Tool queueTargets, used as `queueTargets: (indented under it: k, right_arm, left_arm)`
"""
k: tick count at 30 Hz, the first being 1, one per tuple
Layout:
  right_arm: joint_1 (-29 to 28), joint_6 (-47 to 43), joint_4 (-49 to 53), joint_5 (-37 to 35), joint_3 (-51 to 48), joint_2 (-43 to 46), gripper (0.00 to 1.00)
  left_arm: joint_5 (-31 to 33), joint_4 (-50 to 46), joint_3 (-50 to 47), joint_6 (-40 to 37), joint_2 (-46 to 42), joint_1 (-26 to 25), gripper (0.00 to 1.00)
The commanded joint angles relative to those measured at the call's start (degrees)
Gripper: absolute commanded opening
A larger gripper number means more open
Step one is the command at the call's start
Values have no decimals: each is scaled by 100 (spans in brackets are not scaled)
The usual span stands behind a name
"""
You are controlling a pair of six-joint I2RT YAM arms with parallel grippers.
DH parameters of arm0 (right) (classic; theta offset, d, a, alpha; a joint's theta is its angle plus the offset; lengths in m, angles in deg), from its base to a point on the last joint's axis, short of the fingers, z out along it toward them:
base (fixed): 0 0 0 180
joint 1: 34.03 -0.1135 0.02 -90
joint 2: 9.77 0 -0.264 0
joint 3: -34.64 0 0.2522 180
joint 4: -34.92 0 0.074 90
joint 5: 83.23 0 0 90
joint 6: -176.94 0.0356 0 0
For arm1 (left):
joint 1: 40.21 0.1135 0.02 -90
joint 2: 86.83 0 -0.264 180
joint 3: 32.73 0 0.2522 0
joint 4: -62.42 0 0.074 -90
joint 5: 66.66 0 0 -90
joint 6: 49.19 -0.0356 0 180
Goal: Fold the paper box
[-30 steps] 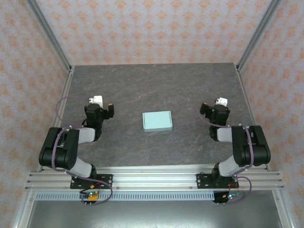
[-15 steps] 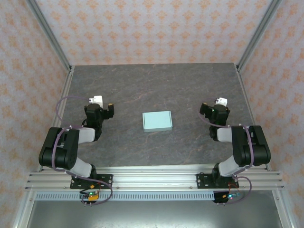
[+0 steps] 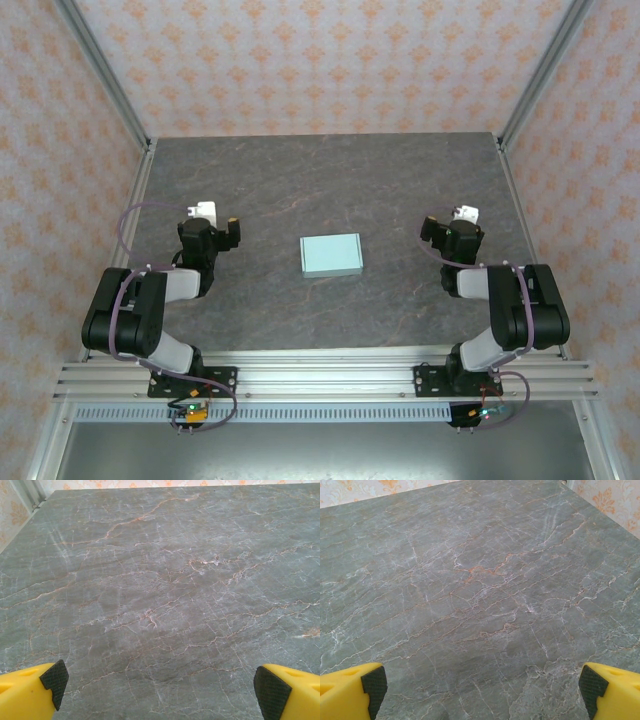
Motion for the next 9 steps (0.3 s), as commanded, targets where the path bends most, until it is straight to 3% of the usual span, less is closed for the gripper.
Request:
queueTargets:
  k: [1,9]
  right_arm:
    - [-35,-63,44,47,137,35,99]
    - [-37,-55,36,47,127,46,99]
  left_arm:
    - [-16,196,-23,51,-30,18,100]
    - [-16,196,-23,49,-30,18,100]
